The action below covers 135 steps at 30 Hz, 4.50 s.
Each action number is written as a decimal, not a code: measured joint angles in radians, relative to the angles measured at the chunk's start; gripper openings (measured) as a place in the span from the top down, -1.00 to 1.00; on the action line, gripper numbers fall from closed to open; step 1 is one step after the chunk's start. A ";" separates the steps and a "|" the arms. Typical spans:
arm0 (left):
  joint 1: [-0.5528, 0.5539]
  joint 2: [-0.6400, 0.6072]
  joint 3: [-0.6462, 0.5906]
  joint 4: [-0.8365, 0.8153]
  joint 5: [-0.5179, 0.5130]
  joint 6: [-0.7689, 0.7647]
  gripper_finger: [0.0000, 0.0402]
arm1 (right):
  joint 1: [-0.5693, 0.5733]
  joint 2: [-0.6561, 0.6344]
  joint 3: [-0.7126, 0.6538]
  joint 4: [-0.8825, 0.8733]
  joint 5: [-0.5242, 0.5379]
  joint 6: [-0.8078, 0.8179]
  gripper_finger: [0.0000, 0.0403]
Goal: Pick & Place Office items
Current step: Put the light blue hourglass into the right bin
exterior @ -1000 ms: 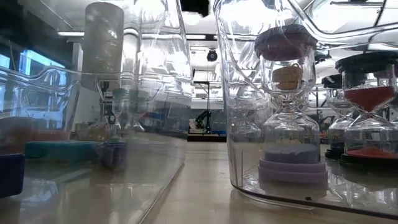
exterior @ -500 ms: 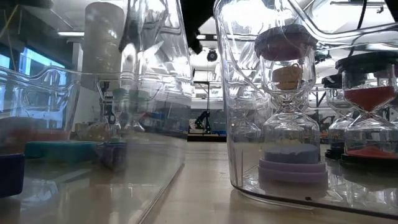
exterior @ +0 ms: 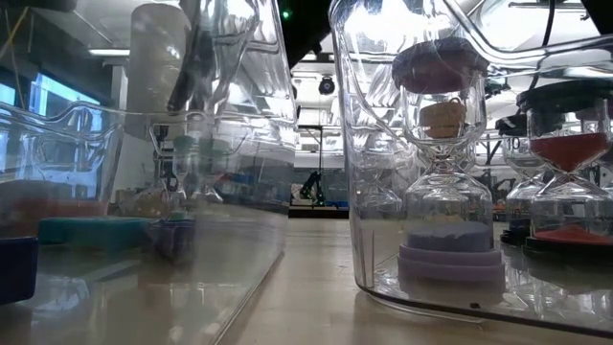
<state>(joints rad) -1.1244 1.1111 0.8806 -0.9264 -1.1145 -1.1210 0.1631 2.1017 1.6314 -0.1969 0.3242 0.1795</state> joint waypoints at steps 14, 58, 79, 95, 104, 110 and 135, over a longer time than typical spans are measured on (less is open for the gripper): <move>0.000 0.013 0.000 0.000 -0.001 -0.001 -0.36 | 0.000 0.000 0.000 -0.017 0.011 -0.002 -0.42; 0.000 0.014 0.000 0.000 -0.001 0.008 -0.36 | -0.058 0.082 0.002 -0.016 -0.090 0.052 -0.43; 0.000 0.015 0.000 0.000 -0.001 0.007 -0.36 | -0.051 0.082 0.001 -0.045 -0.088 0.036 0.06; 0.000 0.014 0.000 0.000 -0.001 0.007 -0.36 | -0.033 0.079 0.000 -0.048 -0.067 0.009 0.06; 0.000 0.015 0.000 0.000 -0.001 0.007 -0.36 | -0.006 0.066 -0.002 -0.043 -0.057 -0.010 0.06; 0.000 0.015 0.000 0.000 -0.001 0.007 -0.36 | 0.019 0.030 -0.005 -0.055 0.002 -0.057 0.06; 0.037 0.014 0.000 0.010 -0.021 0.022 -0.36 | 0.375 -0.400 -0.002 -0.204 0.150 0.045 0.06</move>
<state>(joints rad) -1.0869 1.1255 0.8803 -0.9169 -1.1352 -1.0992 0.5384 1.7018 1.6299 -0.4011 0.4744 0.2245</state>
